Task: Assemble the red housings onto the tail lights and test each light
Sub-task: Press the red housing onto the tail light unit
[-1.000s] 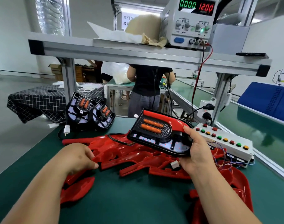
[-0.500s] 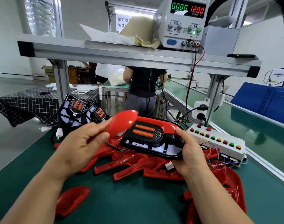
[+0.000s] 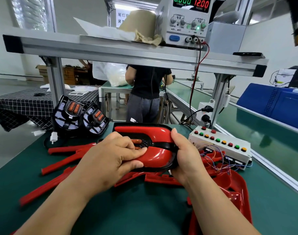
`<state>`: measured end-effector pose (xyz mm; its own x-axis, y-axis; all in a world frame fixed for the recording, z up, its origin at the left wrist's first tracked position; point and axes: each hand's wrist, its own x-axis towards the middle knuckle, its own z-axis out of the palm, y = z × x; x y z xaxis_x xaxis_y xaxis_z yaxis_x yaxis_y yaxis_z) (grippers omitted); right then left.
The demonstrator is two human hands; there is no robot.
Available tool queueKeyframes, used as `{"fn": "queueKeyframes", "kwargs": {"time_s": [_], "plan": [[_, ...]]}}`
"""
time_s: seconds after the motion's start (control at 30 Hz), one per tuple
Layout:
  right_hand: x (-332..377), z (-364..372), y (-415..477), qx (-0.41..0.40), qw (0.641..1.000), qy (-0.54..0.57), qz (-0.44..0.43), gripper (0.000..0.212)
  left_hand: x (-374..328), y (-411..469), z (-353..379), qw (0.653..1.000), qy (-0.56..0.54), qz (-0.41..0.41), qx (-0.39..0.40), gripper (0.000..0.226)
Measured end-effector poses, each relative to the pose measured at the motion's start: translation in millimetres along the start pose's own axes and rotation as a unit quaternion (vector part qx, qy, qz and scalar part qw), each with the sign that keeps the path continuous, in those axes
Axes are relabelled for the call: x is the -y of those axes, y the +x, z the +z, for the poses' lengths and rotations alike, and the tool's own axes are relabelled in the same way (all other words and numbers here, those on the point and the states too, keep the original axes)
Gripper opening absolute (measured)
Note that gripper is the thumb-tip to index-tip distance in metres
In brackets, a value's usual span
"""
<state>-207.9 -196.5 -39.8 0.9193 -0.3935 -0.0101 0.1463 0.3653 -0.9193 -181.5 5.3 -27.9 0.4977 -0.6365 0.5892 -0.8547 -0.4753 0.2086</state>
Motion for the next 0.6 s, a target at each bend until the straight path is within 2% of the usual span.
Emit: {"fn": "queueKeyframes", "kwargs": {"time_s": [0.2, 0.33, 0.6], "plan": [[-4, 2, 0, -0.005, 1.0, 0.004, 0.006, 0.042, -9, -1, 11, 1.0, 0.017, -0.015, 0.011, 0.052], [-3, 0, 2, -0.009, 1.0, 0.013, 0.017, 0.045, -15, -1, 14, 0.999, 0.04, -0.003, -0.018, 0.038], [0, -1, 2, -0.012, 0.998, 0.048, 0.044, 0.049, -17, 0, 19, 0.998, 0.007, 0.02, -0.061, 0.041]]}}
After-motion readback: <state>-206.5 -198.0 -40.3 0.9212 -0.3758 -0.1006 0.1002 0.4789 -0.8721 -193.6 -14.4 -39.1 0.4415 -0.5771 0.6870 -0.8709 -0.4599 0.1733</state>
